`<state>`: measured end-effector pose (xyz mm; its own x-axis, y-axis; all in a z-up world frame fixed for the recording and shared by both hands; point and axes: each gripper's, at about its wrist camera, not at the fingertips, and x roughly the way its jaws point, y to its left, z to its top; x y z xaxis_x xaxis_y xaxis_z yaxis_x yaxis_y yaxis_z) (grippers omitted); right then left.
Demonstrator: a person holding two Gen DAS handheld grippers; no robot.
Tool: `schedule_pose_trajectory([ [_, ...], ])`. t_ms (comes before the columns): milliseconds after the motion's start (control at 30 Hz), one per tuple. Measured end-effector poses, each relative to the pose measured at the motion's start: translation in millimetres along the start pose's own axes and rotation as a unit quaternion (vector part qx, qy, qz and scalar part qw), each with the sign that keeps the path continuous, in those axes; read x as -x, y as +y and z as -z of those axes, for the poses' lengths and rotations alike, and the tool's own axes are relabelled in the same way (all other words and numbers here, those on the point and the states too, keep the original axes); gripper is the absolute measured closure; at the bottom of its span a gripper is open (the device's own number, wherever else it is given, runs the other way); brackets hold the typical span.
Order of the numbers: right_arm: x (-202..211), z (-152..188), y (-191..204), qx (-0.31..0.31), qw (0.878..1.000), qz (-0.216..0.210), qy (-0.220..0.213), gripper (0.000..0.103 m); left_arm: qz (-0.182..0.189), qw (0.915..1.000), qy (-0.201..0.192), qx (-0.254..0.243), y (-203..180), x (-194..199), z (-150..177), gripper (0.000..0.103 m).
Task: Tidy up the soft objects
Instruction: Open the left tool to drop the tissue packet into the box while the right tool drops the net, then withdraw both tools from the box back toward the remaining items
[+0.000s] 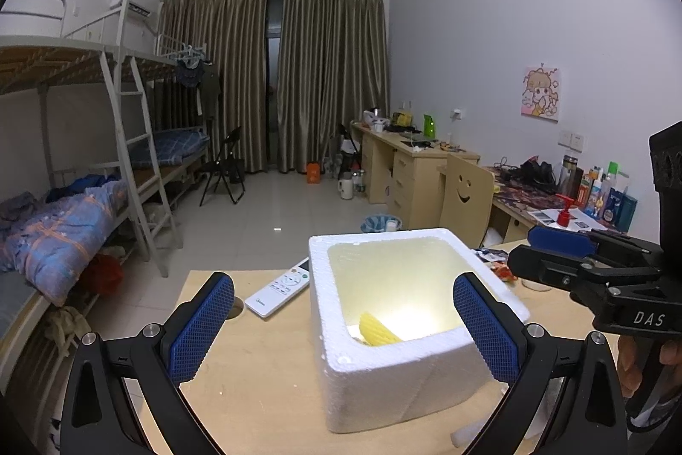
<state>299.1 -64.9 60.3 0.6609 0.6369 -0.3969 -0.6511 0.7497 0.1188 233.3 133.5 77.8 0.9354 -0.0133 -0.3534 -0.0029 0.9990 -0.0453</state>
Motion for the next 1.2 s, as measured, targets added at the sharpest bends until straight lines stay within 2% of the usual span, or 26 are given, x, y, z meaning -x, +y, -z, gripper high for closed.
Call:
schedule_pose_trajectory([
  [67,8.4,0.7,0.4,0.000,1.000,0.003,-0.005,0.035,0.000,1.0000,-0.003,-0.003,-5.4,7.3,0.6,0.000],
  [267,41.2,3.3,3.5,-0.002,1.000,0.010,-0.030,0.015,0.001,0.9999,-0.011,-0.007,-18.7,35.0,3.9,0.000],
  [333,48.7,3.8,6.2,0.001,0.999,0.012,-0.034,0.005,0.001,0.9998,-0.017,-0.007,-21.7,45.7,3.5,0.000],
  [400,59.3,4.4,9.2,0.002,0.999,0.016,-0.043,0.001,0.000,0.9997,-0.022,-0.008,-25.4,56.9,3.5,0.000],
  [867,105.2,13.8,23.1,0.016,0.997,0.028,-0.072,0.000,0.002,0.9985,-0.050,-0.022,-56.3,120.7,10.9,0.000],
  [1200,138.7,38.5,34.7,0.023,0.994,0.034,-0.097,0.000,0.011,0.9977,-0.067,-0.012,-69.4,152.1,25.6,0.000],
])
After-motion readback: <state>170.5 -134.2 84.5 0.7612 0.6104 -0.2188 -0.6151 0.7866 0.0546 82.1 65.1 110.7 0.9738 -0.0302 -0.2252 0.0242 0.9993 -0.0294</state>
